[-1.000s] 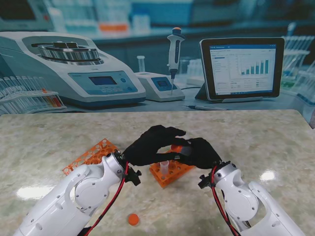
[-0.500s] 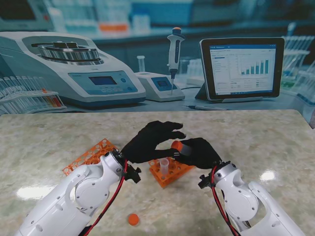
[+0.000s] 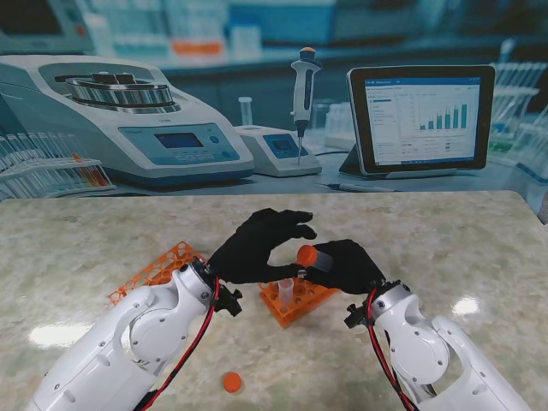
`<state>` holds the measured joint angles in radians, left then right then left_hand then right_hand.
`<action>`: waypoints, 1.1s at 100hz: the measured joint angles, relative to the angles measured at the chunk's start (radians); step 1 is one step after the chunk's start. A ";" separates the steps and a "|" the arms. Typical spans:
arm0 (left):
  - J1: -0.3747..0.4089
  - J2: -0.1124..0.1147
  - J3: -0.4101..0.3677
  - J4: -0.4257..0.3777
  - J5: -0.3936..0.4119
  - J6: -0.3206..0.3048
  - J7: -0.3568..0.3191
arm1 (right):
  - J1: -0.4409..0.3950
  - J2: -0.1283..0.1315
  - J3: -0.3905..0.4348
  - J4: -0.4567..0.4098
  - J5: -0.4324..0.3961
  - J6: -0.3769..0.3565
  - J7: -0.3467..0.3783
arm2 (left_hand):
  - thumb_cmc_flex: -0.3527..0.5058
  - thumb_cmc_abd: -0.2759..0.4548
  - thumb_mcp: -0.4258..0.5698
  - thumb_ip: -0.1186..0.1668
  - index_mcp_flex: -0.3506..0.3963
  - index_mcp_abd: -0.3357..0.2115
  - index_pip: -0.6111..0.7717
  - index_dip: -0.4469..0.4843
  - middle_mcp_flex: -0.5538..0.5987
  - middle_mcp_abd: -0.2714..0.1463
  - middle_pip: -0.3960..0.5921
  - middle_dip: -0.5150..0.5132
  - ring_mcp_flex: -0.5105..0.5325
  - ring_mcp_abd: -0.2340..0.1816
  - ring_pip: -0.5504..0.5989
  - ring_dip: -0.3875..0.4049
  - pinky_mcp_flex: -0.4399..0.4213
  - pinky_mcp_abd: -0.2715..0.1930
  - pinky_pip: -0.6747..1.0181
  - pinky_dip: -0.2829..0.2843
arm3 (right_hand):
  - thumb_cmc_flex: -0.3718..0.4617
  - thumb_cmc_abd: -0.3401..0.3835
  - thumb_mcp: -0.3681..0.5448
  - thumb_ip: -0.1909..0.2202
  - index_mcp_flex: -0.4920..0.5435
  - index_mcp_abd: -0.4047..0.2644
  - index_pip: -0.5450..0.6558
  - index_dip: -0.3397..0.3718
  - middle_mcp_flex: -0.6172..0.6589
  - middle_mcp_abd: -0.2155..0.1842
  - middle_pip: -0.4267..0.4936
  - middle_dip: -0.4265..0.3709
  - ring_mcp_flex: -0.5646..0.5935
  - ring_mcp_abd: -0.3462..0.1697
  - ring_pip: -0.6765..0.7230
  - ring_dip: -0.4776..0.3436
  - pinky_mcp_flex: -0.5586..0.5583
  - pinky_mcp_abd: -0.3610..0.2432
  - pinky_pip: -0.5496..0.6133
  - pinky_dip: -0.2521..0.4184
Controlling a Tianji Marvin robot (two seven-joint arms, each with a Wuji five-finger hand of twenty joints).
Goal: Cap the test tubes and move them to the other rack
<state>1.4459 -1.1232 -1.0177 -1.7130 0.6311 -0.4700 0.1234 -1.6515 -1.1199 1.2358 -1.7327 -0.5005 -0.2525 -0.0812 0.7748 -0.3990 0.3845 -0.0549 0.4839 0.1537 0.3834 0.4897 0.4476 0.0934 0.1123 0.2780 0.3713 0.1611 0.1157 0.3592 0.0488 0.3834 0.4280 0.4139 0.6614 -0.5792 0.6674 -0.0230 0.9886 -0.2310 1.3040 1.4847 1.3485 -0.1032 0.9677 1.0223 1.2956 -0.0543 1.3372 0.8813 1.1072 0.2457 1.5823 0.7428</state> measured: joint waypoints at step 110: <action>-0.036 -0.006 0.049 0.043 -0.014 0.022 0.027 | 0.000 0.001 0.004 0.003 -0.001 0.001 -0.001 | 0.289 0.118 -0.386 -0.009 -0.039 0.019 0.371 0.031 0.055 0.000 0.037 0.045 0.078 -0.002 0.046 0.048 0.015 0.000 0.000 0.000 | 0.000 0.000 0.000 0.000 0.000 0.000 0.001 0.000 0.000 0.000 0.000 0.000 0.000 0.000 0.000 0.000 0.000 0.000 0.000 0.000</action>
<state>1.4101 -1.1293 -0.9686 -1.6703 0.6170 -0.4482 0.1500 -1.6514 -1.1193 1.2402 -1.7299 -0.5012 -0.2512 -0.0826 1.0641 -0.2813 -0.0015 -0.0638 0.4452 0.1723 0.7548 0.5203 0.5031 0.0937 0.1490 0.3233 0.4490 0.1593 0.1617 0.4076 0.0640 0.3835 0.4280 0.4139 0.6615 -0.5792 0.6674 -0.0230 0.9886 -0.2310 1.3048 1.4847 1.3486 -0.1032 0.9677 1.0223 1.2956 -0.0543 1.3372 0.8813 1.1072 0.2456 1.5823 0.7428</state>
